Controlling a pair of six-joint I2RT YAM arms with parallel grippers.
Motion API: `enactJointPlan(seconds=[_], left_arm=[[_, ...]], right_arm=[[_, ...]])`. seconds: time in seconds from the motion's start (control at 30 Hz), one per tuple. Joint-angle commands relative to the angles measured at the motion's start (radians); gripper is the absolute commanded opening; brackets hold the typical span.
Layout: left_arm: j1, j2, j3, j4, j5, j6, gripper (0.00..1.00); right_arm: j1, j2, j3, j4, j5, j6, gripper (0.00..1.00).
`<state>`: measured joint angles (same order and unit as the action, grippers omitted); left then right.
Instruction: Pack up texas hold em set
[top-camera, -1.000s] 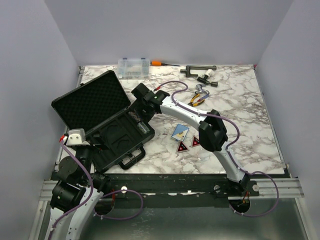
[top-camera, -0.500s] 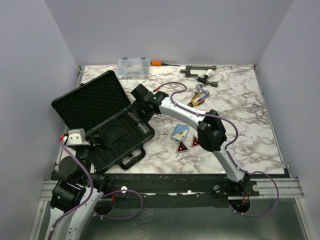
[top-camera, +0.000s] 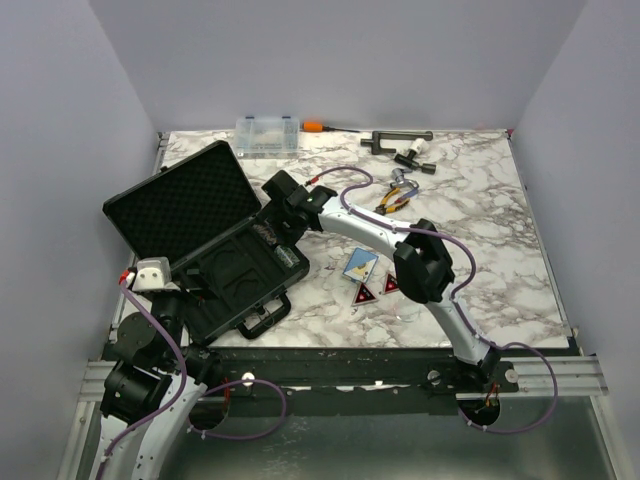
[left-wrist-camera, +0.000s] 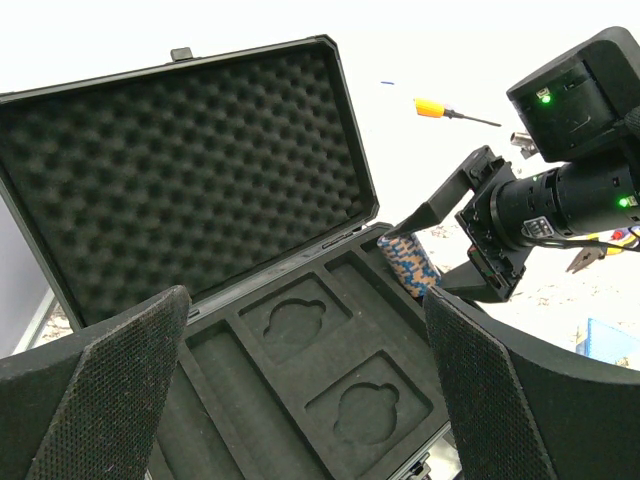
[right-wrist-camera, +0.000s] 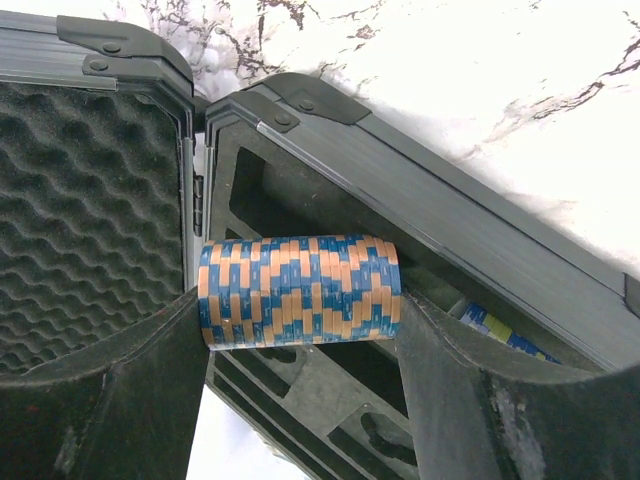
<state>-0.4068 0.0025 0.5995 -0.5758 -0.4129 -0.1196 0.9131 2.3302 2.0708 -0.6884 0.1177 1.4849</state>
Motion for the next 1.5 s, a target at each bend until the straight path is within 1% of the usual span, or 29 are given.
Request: enactJointPlan(seconds=[0.0,0.03,0.07,0.1,0.13,0.17,0.3,0.37,0.5,0.6,0.63,0.7,0.73,0.77,0.8,0.87,1.0,1.07,1.17,1.23,1.37,1.47], left_arm=[[0.006,-0.165,-0.006,-0.006,-0.011,-0.004,0.99],[0.006,-0.165,-0.006,-0.006,-0.011,-0.004,0.99],[0.006,-0.165,-0.006,-0.005,-0.011,-0.004,0.99],[0.006,-0.164,-0.006,-0.005,-0.011,-0.004,0.99],[0.006,-0.164,-0.006,-0.005,-0.011,-0.004,0.99],[0.006,-0.162,-0.007,-0.005,-0.011,-0.004,0.99],[0.006,-0.16,-0.006,-0.005,-0.011,-0.004,0.99],[0.006,-0.159,-0.006,-0.005,-0.011,-0.004,0.99],[0.006,-0.149,-0.006,-0.005,-0.011,-0.004,0.99],[0.006,-0.136,-0.007,-0.007,-0.011,-0.004,0.99],[0.006,-0.132,-0.006,-0.007,-0.011,-0.004,0.99],[0.006,-0.125,-0.008,-0.007,-0.011,-0.004,0.99],[0.006,-0.119,-0.009,-0.007,-0.011,-0.004,0.99],[0.006,-0.11,-0.011,-0.008,-0.011,-0.004,0.99],[0.006,-0.098,-0.012,-0.011,-0.011,-0.004,0.99],[0.006,-0.064,-0.01,-0.019,-0.011,-0.004,0.99],[0.006,0.052,-0.002,-0.034,-0.011,-0.004,0.99],[0.006,0.121,0.009,-0.039,-0.011,-0.004,0.99],[0.006,0.192,0.023,-0.026,-0.011,-0.004,0.99],[0.005,0.206,0.024,-0.009,-0.011,-0.004,0.99],[0.005,0.165,-0.012,0.084,-0.011,-0.004,0.99],[0.002,0.166,-0.019,0.118,-0.011,-0.004,0.99]], right_arm=[[0.012,-0.041,-0.029,-0.042,-0.004,-0.011,0.7],[0.012,-0.046,-0.031,-0.042,0.0,-0.015,0.75],[0.012,-0.05,-0.031,-0.042,0.007,-0.02,0.83],[0.012,-0.054,-0.031,-0.042,0.013,-0.027,0.85],[0.012,-0.059,-0.033,-0.041,0.019,-0.034,0.96],[0.012,-0.064,-0.036,-0.04,0.025,-0.042,1.0],[0.012,-0.094,-0.062,-0.034,0.051,-0.063,1.0],[0.012,-0.118,-0.085,0.001,0.06,-0.099,1.0],[0.012,-0.171,-0.145,0.117,0.069,-0.245,0.95],[0.012,-0.222,-0.212,0.244,0.049,-0.405,0.92],[0.012,-0.241,-0.245,0.309,0.026,-0.454,0.92],[0.012,-0.265,-0.292,0.434,-0.04,-0.574,0.87],[0.012,-0.266,-0.297,0.471,-0.068,-0.609,0.85],[0.013,-0.258,-0.288,0.5,-0.107,-0.655,0.81],[0.012,-0.246,-0.263,0.506,-0.146,-0.695,0.77],[0.012,-0.191,-0.156,0.459,-0.196,-0.769,0.73],[0.012,-0.071,0.05,0.34,-0.225,-0.866,0.7],[0.012,-0.03,0.113,0.313,-0.223,-0.905,0.67],[0.012,0.008,0.145,0.316,-0.215,-0.95,0.63],[0.012,0.033,0.157,0.312,-0.207,-0.972,0.59],[0.012,0.091,0.206,0.278,-0.212,-1.009,0.58],[0.012,0.132,0.235,0.246,-0.222,-1.028,0.56]])
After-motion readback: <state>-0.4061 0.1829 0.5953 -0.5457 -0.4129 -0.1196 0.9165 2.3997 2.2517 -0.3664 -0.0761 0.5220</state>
